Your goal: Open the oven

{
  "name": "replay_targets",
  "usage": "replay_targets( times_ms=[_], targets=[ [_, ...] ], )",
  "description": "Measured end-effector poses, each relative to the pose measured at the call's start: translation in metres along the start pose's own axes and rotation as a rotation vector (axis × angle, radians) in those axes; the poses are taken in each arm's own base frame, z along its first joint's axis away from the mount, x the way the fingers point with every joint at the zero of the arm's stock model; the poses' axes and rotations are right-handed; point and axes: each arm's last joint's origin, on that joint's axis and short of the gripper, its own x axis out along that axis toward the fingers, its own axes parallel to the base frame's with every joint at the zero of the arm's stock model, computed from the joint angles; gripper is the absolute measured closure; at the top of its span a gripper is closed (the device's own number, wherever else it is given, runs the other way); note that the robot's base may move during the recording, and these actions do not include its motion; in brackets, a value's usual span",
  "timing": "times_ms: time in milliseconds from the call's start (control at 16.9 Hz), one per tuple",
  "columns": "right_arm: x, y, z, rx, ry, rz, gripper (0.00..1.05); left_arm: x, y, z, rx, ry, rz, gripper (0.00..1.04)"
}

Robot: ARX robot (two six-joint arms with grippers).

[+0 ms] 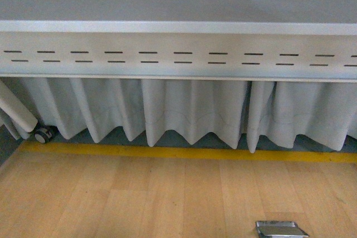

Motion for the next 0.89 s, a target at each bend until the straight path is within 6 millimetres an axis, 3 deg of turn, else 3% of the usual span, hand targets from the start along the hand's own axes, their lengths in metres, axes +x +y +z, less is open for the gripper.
replay_targets(
  times_ms=[890],
  targets=[
    [0.0000,0.0000,0.0000,0.000,0.000,0.000,0.06,0.0000,0.0000,0.0000,0.000,0.000,0.000,0.07]
  ],
)
